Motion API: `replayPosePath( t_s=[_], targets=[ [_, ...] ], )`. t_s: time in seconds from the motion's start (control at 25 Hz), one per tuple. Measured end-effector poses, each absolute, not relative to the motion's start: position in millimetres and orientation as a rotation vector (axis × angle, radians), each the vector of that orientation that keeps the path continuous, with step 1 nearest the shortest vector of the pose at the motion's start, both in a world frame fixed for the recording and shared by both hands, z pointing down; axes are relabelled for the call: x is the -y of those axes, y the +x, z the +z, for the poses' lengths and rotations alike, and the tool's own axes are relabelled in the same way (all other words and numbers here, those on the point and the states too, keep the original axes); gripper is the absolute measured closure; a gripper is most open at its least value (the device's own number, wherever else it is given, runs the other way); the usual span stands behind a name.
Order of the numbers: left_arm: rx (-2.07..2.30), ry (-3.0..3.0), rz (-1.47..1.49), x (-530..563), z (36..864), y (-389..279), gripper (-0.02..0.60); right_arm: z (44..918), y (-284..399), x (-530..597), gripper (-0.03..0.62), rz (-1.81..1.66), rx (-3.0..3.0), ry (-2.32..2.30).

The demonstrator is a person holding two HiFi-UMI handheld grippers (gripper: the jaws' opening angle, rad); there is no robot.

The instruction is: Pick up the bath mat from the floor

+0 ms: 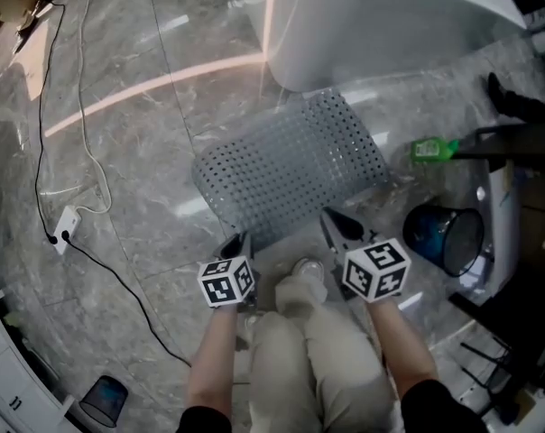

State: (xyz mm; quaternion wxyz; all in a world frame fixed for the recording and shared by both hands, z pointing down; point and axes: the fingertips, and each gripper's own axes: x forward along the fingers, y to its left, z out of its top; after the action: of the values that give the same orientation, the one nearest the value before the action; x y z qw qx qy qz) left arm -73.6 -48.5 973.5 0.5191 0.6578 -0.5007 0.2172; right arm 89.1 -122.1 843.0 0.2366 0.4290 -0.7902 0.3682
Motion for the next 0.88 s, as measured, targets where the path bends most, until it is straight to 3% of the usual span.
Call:
replayPosePath(
  t_s=[0.88],
  targets=[
    [1.063, 1.64, 0.474, 28, 730, -16, 0.543, 623, 98, 93, 0.582, 1.065, 2.143, 1.234]
  ],
)
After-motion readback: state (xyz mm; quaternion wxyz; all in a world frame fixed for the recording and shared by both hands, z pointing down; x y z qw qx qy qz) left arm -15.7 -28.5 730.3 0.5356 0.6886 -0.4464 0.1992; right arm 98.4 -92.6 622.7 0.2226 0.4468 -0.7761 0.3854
